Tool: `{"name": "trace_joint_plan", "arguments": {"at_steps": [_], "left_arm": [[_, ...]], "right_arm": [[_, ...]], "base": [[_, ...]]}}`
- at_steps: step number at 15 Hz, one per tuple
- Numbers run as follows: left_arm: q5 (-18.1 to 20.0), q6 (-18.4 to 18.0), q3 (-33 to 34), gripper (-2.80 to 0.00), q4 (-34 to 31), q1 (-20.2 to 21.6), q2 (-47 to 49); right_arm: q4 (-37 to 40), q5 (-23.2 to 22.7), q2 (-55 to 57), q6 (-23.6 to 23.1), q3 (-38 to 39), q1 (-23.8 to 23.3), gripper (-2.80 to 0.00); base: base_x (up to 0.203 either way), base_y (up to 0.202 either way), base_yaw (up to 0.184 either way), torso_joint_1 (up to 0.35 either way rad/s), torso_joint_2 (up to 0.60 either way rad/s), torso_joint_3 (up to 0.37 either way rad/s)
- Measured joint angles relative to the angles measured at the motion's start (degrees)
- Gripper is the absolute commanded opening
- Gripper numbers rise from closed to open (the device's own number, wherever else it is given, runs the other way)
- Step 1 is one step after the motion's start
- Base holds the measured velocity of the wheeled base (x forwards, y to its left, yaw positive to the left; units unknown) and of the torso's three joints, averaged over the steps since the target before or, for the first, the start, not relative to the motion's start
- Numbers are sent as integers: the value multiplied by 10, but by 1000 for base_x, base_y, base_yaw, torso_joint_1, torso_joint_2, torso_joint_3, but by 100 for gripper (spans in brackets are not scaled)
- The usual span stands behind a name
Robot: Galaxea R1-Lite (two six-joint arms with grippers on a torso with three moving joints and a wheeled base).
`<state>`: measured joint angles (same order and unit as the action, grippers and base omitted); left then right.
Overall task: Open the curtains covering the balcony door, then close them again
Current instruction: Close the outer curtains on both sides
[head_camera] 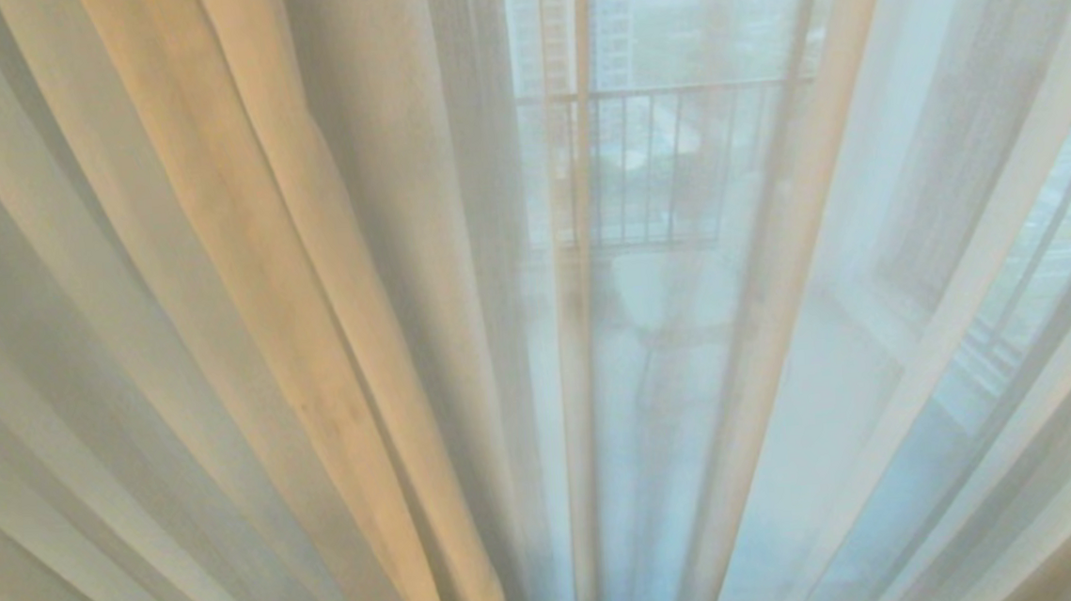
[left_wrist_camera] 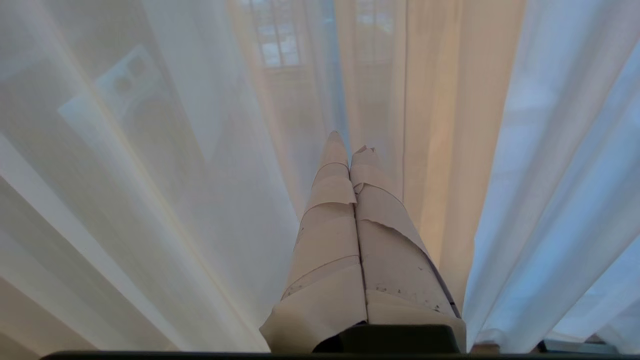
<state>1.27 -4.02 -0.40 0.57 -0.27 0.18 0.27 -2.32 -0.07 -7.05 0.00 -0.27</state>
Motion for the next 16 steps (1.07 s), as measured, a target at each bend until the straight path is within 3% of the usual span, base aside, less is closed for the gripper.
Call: {"name": "trace_joint_plan", "arguments": {"at_steps": [2, 16], "left_arm": [[-1, 17, 3, -280, 0, 0, 0], [-1, 16, 4, -280, -1, 0, -1]], "right_arm": [[0, 0, 0, 0, 0, 0, -280], [0, 0, 0, 0, 0, 0, -280]], "base": [[0, 0, 0, 0, 0, 0], [0, 0, 0, 0, 0, 0]]}}
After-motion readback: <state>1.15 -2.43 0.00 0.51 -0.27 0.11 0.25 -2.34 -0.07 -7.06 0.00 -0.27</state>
